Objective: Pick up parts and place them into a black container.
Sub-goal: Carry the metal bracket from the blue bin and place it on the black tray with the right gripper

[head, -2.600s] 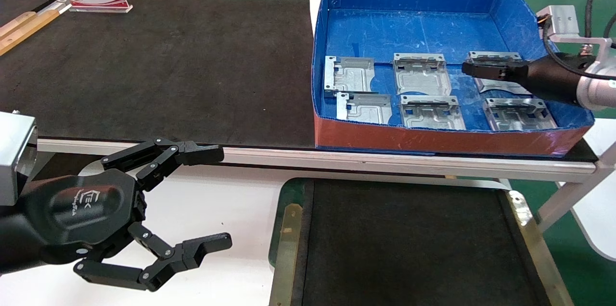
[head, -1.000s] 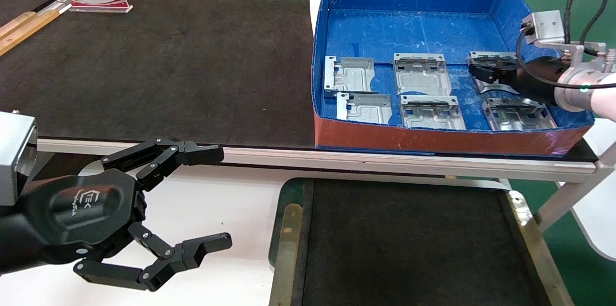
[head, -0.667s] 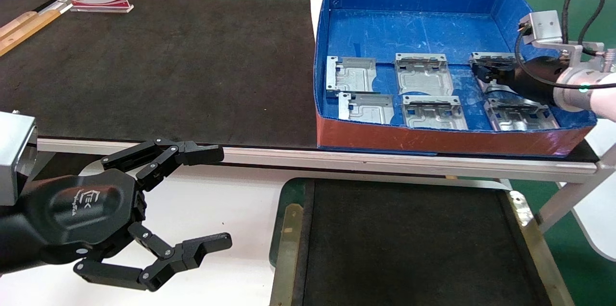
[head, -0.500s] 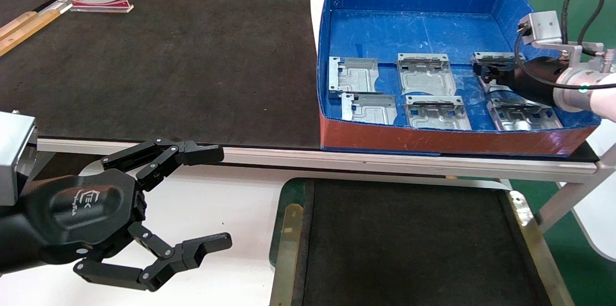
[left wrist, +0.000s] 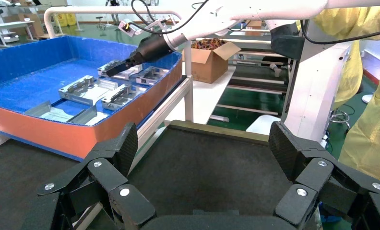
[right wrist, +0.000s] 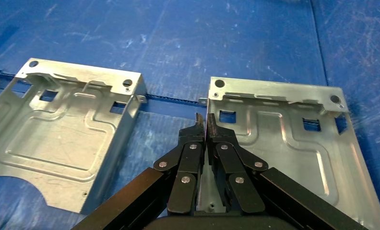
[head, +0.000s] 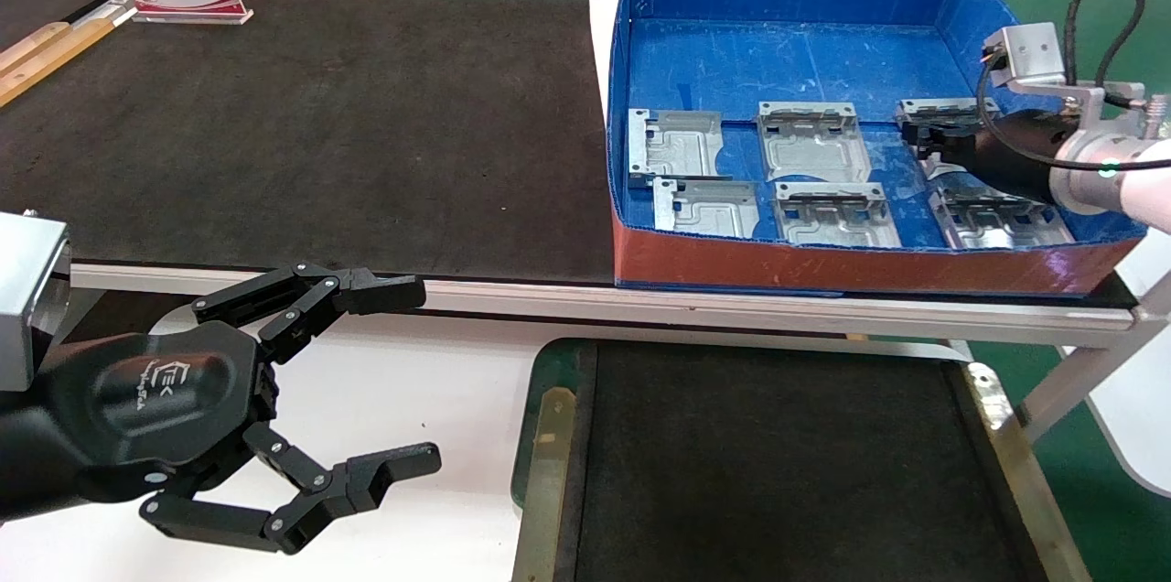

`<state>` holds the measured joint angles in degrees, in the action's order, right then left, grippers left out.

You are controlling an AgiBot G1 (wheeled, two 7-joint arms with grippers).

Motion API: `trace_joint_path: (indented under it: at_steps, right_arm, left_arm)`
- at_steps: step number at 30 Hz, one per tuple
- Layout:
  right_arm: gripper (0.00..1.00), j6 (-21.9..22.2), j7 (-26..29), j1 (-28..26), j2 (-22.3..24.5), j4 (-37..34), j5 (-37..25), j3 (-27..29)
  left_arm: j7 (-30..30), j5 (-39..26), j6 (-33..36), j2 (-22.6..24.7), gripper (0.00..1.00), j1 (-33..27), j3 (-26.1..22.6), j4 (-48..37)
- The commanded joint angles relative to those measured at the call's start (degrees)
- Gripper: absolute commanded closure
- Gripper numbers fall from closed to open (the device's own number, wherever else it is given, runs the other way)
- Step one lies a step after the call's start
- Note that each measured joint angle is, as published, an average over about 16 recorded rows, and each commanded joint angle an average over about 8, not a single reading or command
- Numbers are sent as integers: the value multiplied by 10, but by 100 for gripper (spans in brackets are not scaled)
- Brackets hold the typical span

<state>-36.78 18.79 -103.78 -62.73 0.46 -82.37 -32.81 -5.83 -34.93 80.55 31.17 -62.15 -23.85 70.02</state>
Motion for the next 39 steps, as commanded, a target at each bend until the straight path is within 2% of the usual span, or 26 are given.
trace_joint_path:
  at_steps: [1,7,11,13,20,24,27,31,34,39]
  right_arm:
    - [100,-2,1,-1,0,1,1,0]
    - [100,-37,-7,-22,12,15,7,5]
    - [100,-96,-22,-38,30,30,13,8]
    - [100,-148,-35,-43,44,41,20,12]
    - [100,-369,-98,-50,97,83,60,32]
    - [100,-461,-121,-50,114,102,81,41]
    - [100,-513,-128,-43,120,124,96,44]
    - [100,-549,-112,-5,130,202,140,36]
    - [100,-552,-73,50,157,314,200,18]
    - [100,-538,-4,149,229,517,299,-7]
  left_arm:
    - [0,0,0,0,0,0,0,0]
    - [0,0,0,0,0,0,0,0]
    - [0,0,0,0,0,0,0,0]
    - [0,0,0,0,0,0,0,0]
    - [0,0,0,0,0,0,0,0]
    - [0,0,0,0,0,0,0,0]
    - [0,0,0,0,0,0,0,0]
    - [0,0,0,0,0,0,0,0]
    - [0,0,0,0,0,0,0,0]
    - [0,0,0,0,0,0,0,0]
